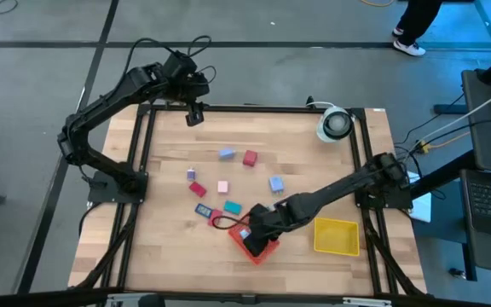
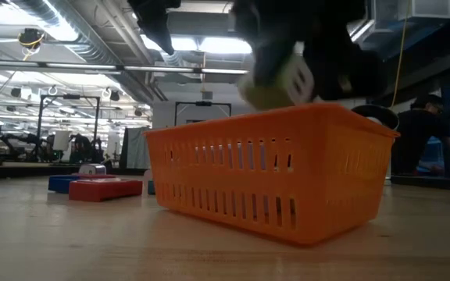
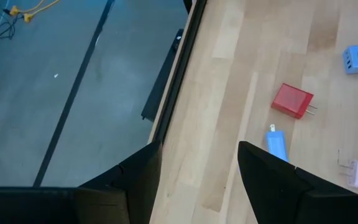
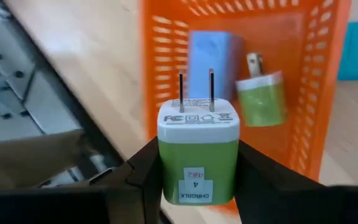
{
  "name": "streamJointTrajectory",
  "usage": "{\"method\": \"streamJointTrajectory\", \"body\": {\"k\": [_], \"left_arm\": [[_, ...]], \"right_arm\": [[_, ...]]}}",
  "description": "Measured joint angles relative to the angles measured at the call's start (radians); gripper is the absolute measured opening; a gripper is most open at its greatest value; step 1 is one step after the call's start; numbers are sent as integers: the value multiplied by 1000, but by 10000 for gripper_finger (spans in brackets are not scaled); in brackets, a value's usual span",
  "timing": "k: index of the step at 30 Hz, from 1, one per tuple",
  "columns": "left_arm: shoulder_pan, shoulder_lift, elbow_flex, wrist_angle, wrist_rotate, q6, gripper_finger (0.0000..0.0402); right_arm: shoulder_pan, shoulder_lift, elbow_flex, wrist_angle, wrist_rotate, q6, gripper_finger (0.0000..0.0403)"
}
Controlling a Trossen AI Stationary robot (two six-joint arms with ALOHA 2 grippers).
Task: Pick & Place Office items
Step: Put the green charger adapter into the orange bin, then put the right light violet charger adapter into the orange bin
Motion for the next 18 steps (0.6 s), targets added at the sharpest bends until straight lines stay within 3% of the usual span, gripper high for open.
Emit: {"method": "streamJointTrajectory", "body": {"k": [4,12,18], "left_arm": [[0,0,0,1,0,1,207],[0,0,0,1,0,2,207],[0,0,0,1,0,3,207]], "right_arm": [[4,32,0,-8,-84,-11,146],[2,24,1,-63,-87,-6,155],[2,24,1,-81,-125,-19,298]]}}
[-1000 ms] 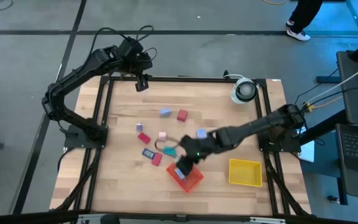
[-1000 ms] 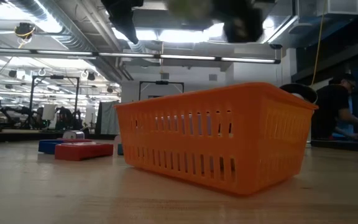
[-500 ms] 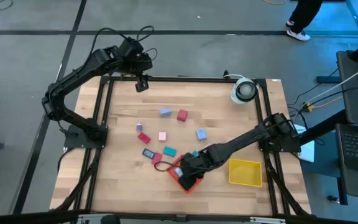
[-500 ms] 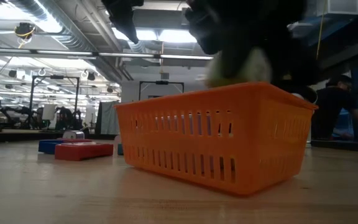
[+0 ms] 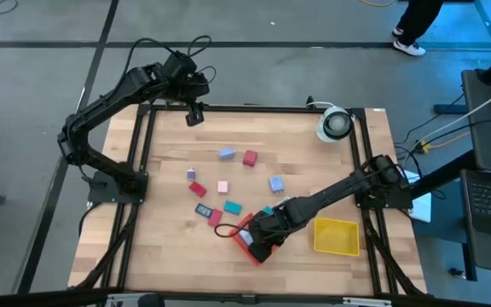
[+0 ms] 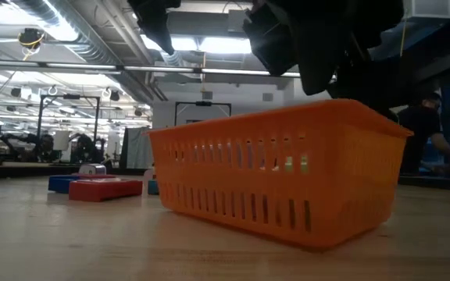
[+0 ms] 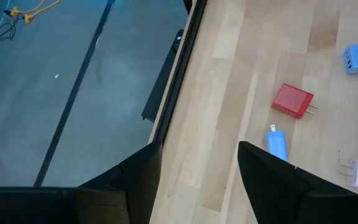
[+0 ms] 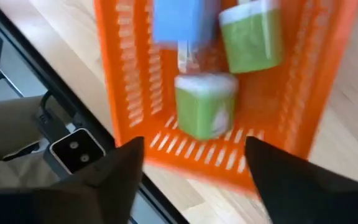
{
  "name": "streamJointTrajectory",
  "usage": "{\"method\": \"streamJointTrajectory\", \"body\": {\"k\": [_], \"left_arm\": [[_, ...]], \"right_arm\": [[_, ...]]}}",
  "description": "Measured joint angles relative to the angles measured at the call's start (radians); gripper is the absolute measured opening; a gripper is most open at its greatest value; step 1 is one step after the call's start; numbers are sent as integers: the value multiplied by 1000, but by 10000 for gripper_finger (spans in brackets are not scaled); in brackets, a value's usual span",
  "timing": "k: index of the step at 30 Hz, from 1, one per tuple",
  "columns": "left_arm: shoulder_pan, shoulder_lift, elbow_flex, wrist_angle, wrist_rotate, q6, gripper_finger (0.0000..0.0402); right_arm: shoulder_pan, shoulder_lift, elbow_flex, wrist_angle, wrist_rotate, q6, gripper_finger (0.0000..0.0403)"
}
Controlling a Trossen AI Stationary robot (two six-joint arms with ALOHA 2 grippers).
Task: Pick & Place Office items
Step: Put the right light violet charger adapter into the orange bin
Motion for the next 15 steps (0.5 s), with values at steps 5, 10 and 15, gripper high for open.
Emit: {"method": "streamJointTrajectory", "body": {"k": [5,10,15], "left_arm": [[0,0,0,0,0,0,207],[7,0,0,1,0,18,207],[35,1,0,24,9,23,207]], "right_arm": [[0,0,0,-20,29,-8,322],[-1,-16,0,0,123,4,295],[-39,-70,0,110,484,8,264]]}}
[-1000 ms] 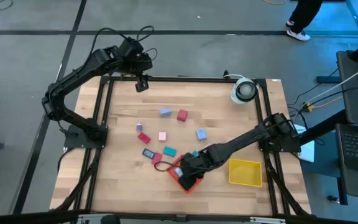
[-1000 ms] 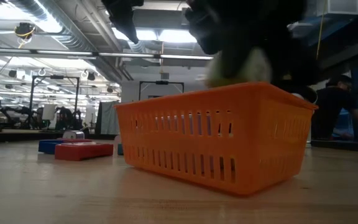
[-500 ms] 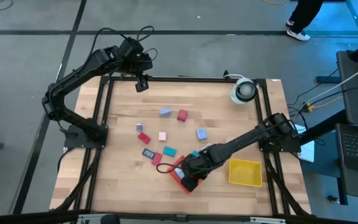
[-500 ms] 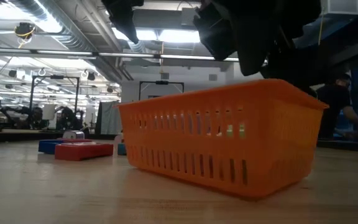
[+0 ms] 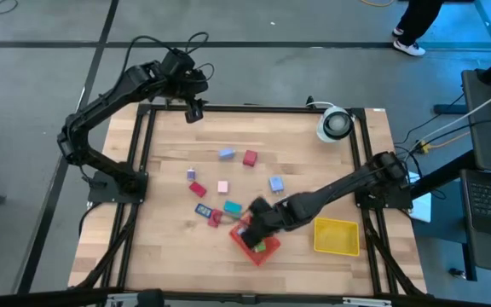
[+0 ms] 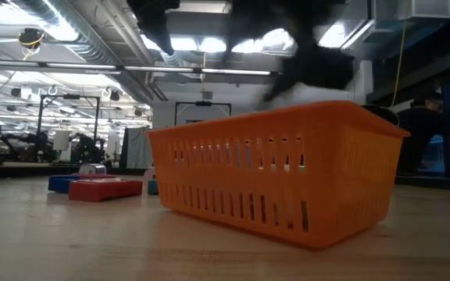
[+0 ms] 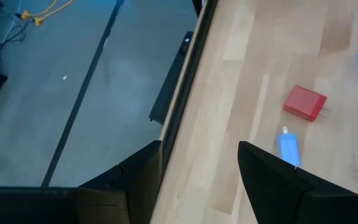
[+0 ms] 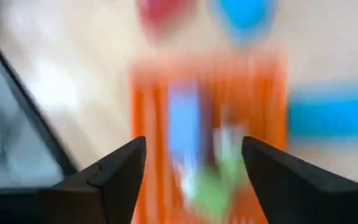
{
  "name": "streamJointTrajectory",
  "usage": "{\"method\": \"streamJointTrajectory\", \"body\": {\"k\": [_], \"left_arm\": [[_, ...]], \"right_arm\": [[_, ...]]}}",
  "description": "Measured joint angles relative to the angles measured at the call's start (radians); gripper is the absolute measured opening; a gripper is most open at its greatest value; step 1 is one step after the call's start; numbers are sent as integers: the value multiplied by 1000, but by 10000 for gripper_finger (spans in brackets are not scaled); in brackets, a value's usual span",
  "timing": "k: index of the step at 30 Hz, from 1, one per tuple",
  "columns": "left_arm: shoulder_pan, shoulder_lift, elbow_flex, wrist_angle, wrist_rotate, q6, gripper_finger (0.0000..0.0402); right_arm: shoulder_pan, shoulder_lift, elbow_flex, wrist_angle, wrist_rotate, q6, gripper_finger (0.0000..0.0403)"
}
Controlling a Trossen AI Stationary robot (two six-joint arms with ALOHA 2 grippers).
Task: Pick & Place Office items
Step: Put the right light violet charger adapter into the orange bin
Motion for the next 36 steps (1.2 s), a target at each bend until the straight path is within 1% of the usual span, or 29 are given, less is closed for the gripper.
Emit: {"method": "streamJointTrajectory", "body": {"k": [2,4,5,6,7,8,9,11,13,16,17,19,21,23,26,30,33,36], "left_arm": [[8,0,0,7,38,-15,207],[12,0,0,7,62,-28,207],[12,0,0,7,64,-30,207],[12,0,0,7,65,-31,207],[12,1,0,7,66,-31,207],[12,1,0,7,66,-31,207],[12,1,0,5,66,-32,207],[12,1,0,-8,66,-37,207],[12,1,0,-27,67,-39,207],[12,3,-13,-33,67,-42,207],[12,3,-23,-35,67,-43,207],[12,3,-48,-30,71,-44,207],[12,3,-77,-23,96,-44,207],[9,4,-107,-15,116,-44,207],[-3,4,-148,-5,110,-43,207],[-4,4,-165,7,107,-27,207],[-3,4,-165,12,106,-26,207],[-4,4,-165,23,110,-25,207]], "right_arm": [[-41,-23,0,81,209,2,253],[-91,-38,0,154,379,5,243],[-119,-45,0,183,436,6,238],[-148,-53,0,211,470,1,234],[-176,-61,0,236,482,-16,230],[-207,-73,0,247,469,-39,226],[-239,-83,1,243,425,-54,223],[-303,-98,3,162,270,-45,219],[-351,-102,2,-38,128,-27,218],[-385,-99,0,-446,-5,-28,218],[-389,-92,0,-538,-39,-49,218],[-393,-84,-1,-649,-91,-118,224],[-400,-87,-1,-665,-134,-184,235],[-402,-86,0,-651,-157,-207,250],[-400,-86,0,-625,-192,-207,280],[-400,-85,0,-594,-236,-197,323],[-393,-44,0,-571,-256,-169,350],[-389,31,0,-526,-332,-173,365]]}}
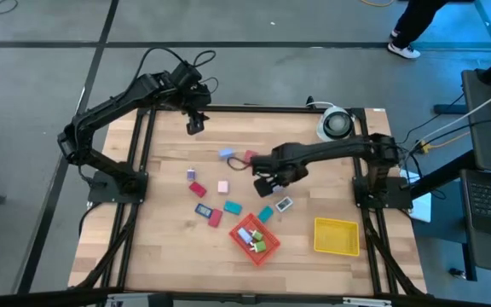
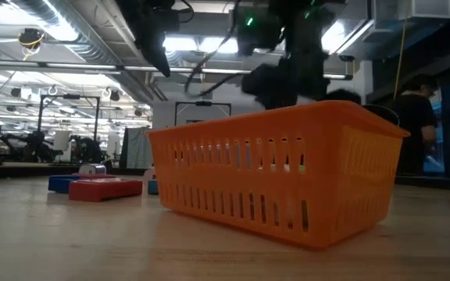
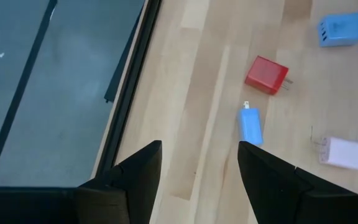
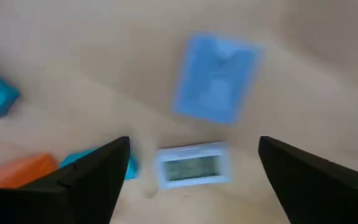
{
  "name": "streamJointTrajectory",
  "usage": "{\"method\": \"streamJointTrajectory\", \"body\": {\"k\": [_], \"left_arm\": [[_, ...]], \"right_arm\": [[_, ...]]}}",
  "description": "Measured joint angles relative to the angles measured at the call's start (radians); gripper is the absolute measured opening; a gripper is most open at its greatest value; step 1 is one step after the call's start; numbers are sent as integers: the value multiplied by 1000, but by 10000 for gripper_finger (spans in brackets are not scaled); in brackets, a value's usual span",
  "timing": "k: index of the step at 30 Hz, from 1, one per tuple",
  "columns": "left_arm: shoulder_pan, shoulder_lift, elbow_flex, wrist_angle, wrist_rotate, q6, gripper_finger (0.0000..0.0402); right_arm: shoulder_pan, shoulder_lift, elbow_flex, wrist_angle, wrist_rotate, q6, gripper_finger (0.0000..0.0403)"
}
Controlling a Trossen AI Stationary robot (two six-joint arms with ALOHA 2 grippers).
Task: Pick & Place Office items
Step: Put the right light violet charger adapter into the orange bin
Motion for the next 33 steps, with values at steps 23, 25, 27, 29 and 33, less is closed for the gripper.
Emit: {"method": "streamJointTrajectory", "body": {"k": [23,25,27,29,33], "left_arm": [[16,-1,0,-1,5,29,207],[16,-1,0,-1,6,29,207],[16,-1,0,-1,6,30,207],[16,-1,0,-3,7,39,207],[16,-1,0,-20,9,42,207]], "right_arm": [[-35,4,0,93,55,123,357],[-35,31,0,94,59,161,357],[-35,54,-1,84,61,178,357],[-37,72,-1,85,61,190,357],[-38,96,0,78,64,216,357]]}}
